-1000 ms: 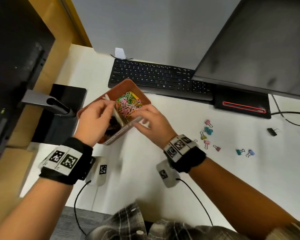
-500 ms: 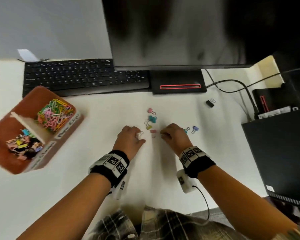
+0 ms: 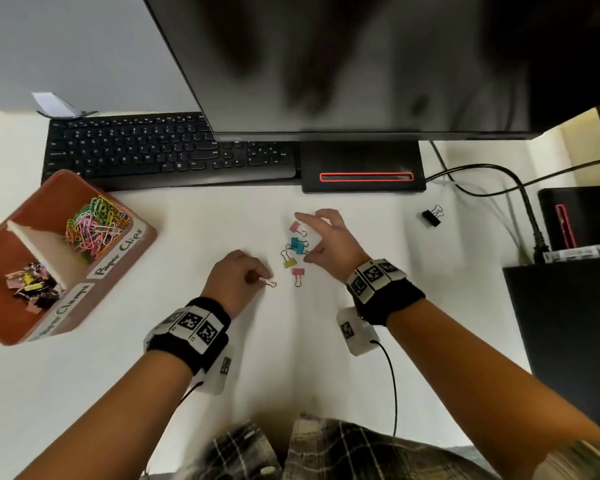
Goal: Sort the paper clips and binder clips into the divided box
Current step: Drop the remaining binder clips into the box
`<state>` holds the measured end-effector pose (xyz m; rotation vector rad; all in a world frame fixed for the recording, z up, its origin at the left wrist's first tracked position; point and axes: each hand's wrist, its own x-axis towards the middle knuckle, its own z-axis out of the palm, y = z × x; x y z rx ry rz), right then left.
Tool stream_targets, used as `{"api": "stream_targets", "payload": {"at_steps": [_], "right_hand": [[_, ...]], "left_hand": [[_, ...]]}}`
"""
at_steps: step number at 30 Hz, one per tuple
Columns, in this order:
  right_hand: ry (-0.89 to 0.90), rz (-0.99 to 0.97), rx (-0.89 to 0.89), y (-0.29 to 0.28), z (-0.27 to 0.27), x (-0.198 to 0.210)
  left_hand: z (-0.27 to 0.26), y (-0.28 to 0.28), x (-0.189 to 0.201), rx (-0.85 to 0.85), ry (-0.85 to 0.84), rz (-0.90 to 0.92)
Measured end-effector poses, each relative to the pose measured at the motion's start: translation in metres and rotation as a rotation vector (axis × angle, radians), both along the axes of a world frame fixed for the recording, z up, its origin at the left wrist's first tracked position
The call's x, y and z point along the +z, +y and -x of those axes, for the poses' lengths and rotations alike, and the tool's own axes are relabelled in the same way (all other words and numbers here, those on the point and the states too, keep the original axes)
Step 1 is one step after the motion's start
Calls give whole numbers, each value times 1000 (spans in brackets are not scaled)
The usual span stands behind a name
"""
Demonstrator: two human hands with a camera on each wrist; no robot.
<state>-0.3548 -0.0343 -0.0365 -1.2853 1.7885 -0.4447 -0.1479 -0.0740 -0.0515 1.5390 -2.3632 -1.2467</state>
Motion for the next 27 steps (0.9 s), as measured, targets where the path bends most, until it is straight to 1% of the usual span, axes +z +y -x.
{"api": "stream_targets", "payload": {"at_steps": [5,7,9,12,14,16,19,21,27], "right_hand": [[75,-23,170,-21,-10,-5],[115,10,173,-21,-13,-10],[117,43,144,-19,-14,-13],[126,46,114,-14,-10,-14],[147,51,88,-9,-5,-14],[186,63,65,-2,1,-16],[267,63,73,9,6,-19],[256,64,86,16,8,-19],[91,110,36,29,12,-10]], "left_hand": [[6,-5,3,41,110,-57],[12,-3,4,49,176,-70],[20,0,5,39,198,-79],[30,1,4,20,164,-95],[36,1,2,-26,100,-62],[40,3,1,-56,32,-27],[40,2,2,-37,21,-14],[39,2,1,-48,32,1],[34,6,-1,-107,70,79]]}}
